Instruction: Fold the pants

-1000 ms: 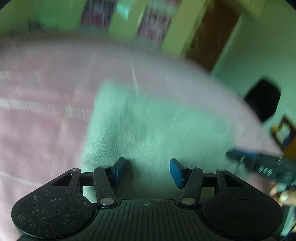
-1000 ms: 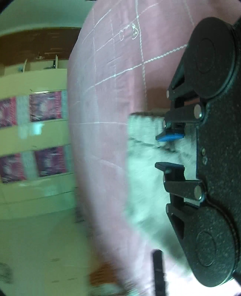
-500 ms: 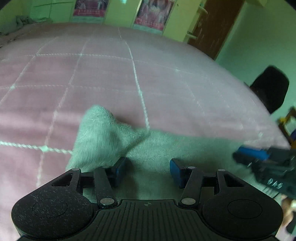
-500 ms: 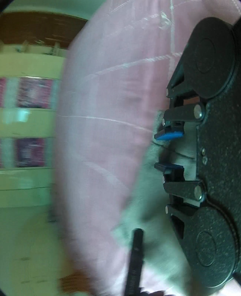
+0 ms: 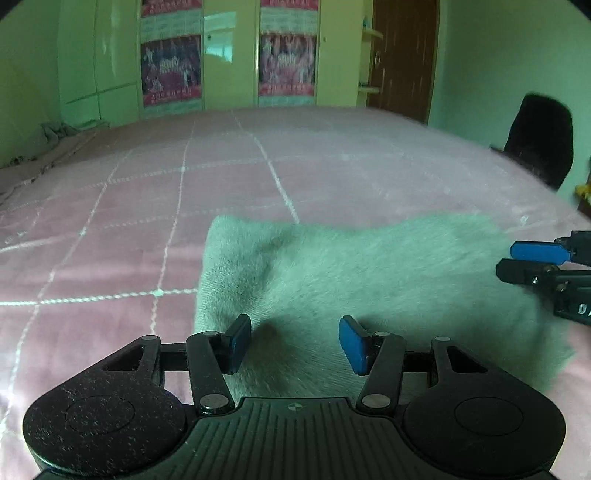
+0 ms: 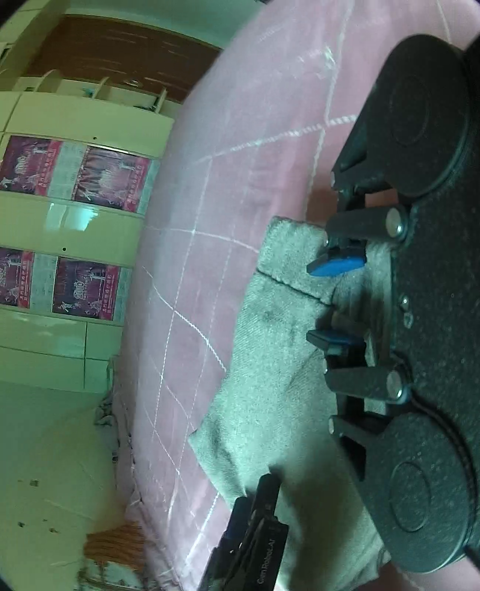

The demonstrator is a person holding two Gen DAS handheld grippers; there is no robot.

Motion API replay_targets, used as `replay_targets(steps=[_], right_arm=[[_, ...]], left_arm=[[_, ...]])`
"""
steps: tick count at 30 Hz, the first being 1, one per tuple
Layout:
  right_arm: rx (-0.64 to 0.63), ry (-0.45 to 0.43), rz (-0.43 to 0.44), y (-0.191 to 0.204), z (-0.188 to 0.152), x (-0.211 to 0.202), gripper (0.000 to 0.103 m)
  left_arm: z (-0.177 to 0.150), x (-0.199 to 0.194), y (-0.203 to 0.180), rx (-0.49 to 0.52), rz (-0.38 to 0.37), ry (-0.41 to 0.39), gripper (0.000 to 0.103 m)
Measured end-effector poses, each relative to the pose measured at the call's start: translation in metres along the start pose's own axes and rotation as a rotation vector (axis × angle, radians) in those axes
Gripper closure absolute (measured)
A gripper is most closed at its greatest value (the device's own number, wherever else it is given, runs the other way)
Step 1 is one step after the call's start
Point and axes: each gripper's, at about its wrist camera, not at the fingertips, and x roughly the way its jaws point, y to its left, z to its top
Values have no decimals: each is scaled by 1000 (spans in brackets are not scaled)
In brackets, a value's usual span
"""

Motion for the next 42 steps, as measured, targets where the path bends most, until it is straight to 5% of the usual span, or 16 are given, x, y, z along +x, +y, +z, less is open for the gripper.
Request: replay_targets(steps=[7, 9, 13, 17, 20, 22, 23, 27, 35, 37, 42], right_arm=[[2, -106, 19, 8, -7, -57, 68], [3, -119, 25, 10, -12, -70, 59], [25, 55, -6, 7, -23, -48, 52], [71, 65, -14, 5, -16, -46, 49], [88, 94, -3, 3, -19, -44, 38], [156, 76, 36, -7, -23, -56, 35], [186, 63, 40, -13, -24, -63, 31], [379, 30, 140, -52, -36, -82, 30], [809, 134, 352, -129, -58, -42, 24], [872, 174, 446, -137, -62, -24, 23], [946, 218, 562, -143, -71, 8, 27]], left_arm=[[-34, -60, -10, 47, 2, -21, 49], [-46, -57, -9, 43, 10, 19, 49], [-51, -55, -12, 61, 32, 31, 47], [-48, -54, -14, 82, 40, 35, 46], [-40, -64, -12, 117, 70, 40, 30], [-38, -77, -8, 143, 106, -2, 5], [-38, -83, 0, 144, 102, -17, 4], [-39, -77, 49, -2, 5, 28, 4], [-62, -15, 142, -548, -469, 145, 7], [-69, 3, 147, -598, -527, 172, 24], [-70, 35, 154, -639, -659, 180, 26]])
